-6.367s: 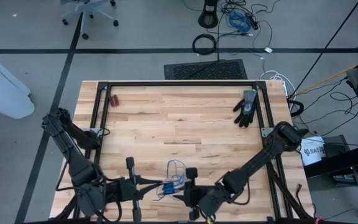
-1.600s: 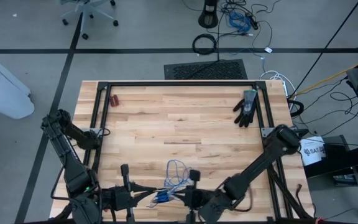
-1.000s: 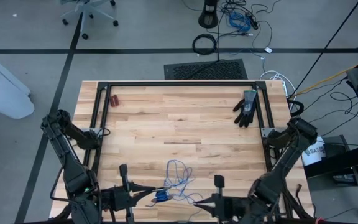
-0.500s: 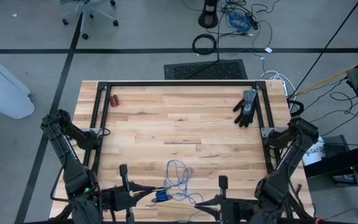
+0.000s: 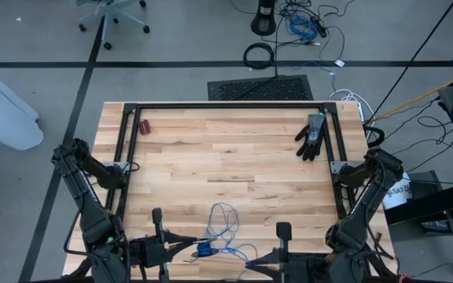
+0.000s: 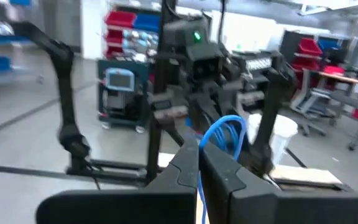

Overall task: Coil cords
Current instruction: Coil the blue wire onto a spool

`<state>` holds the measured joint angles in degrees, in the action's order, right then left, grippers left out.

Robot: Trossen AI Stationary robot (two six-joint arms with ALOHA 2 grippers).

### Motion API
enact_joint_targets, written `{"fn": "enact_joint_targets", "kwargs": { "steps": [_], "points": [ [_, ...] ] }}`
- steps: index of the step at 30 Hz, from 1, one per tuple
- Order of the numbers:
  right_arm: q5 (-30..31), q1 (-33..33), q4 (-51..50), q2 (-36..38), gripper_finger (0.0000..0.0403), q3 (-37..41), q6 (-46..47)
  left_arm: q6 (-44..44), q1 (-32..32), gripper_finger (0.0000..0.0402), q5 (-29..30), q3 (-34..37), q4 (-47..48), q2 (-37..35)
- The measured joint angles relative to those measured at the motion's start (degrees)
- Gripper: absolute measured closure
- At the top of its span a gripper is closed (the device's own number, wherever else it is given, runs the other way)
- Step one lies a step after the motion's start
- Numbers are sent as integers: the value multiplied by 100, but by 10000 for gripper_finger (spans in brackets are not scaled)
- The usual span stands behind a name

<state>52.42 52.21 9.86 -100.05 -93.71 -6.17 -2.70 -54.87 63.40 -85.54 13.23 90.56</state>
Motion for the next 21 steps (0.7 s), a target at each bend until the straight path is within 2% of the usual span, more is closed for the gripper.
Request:
{"fn": "enact_joint_targets", "kwargs": {
  "steps": [9,16,21],
  "points": [
    [-32,-61,846,-2,403,0,-326,-302,159,395,272,0,500,1],
    [-37,-334,1194,-54,403,0,-477,-301,370,395,290,-1,539,95],
    [-659,-496,1583,-87,403,0,-643,-301,512,395,289,-1,633,167]
  ]
}}
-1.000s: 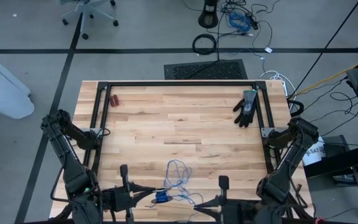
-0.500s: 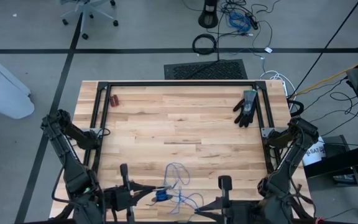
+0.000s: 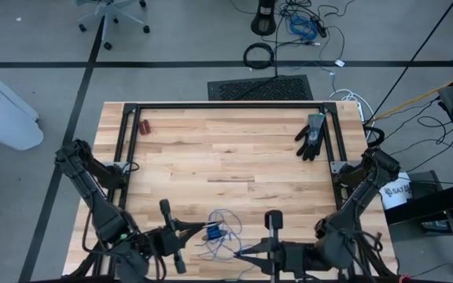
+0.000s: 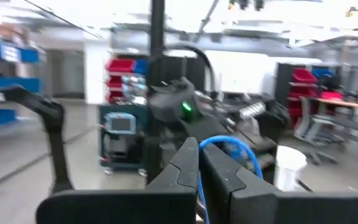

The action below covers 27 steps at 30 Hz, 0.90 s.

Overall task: Coil cords
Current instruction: Coil the blue wire onto a spool

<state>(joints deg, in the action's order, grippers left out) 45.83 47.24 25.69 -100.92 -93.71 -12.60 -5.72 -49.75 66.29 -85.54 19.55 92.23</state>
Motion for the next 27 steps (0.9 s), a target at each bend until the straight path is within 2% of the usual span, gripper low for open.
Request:
{"fn": "enact_joint_targets", "kwargs": {
  "steps": [9,17,24,27],
  "points": [
    [-1025,-353,771,-462,403,-9,-4,-422,250,395,1,1,-19,15],
    [-1001,-558,851,-667,403,-9,177,-450,277,395,-22,-1,-122,39],
    [-971,-566,403,-664,403,-10,418,-410,176,395,-21,-2,-123,39],
    [-973,-561,-99,-664,403,-10,656,-299,123,395,58,-2,-126,-13]
  ]
}}
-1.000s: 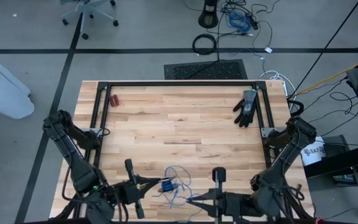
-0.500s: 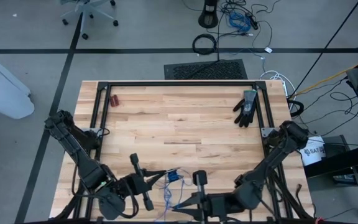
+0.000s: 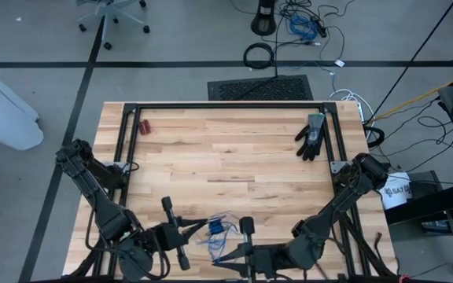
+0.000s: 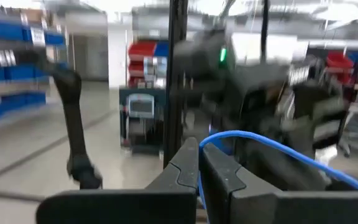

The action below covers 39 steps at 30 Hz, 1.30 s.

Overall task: Coil cords
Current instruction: Coil the blue wire onto a spool

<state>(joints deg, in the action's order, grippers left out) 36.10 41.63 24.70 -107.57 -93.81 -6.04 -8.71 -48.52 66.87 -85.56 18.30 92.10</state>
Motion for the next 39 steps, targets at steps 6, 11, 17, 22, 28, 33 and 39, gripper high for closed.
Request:
{"fn": "enact_joint_targets", "kwargs": {
  "steps": [6,11,17,22,28,33,39],
  "points": [
    [23,47,-855,0,399,1,524,232,-219,395,560,2,23,-149],
    [360,53,-1457,0,380,1,748,463,-480,395,955,0,19,-282],
    [1353,195,-1847,20,355,1,912,653,-644,395,1070,0,36,-291],
    [2368,390,-1968,23,343,1,972,651,-633,395,1172,0,73,-291],
    [1803,474,-3065,33,339,1,1944,655,-637,395,1170,0,75,-291],
    [998,472,-5108,33,339,1,3605,653,-636,395,1170,0,73,-291],
    [1327,312,-6560,33,339,10,5022,620,-594,395,1159,0,66,-291]
  ]
}}
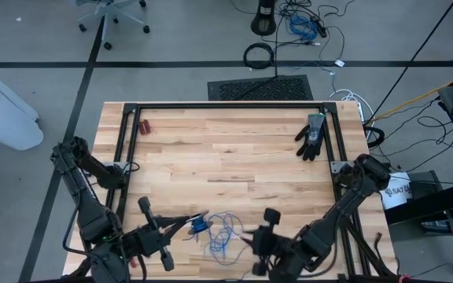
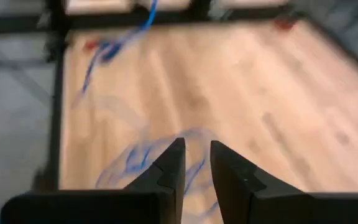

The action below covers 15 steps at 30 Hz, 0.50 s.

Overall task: Coil cords
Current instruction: Coil the blue wire onto a spool

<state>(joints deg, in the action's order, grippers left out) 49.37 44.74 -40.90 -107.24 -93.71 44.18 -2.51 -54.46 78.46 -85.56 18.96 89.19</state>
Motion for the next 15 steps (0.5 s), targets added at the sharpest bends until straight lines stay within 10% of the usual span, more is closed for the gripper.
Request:
{"fn": "enact_joint_targets", "kwargs": {
  "steps": [5,15],
  "points": [
    [1205,47,2044,-114,339,-7,-2072,-4,43,395,-2,0,-19,0],
    [887,-424,5239,-738,302,-7,-5007,-15,84,395,-188,0,-52,0]
  ]
}}
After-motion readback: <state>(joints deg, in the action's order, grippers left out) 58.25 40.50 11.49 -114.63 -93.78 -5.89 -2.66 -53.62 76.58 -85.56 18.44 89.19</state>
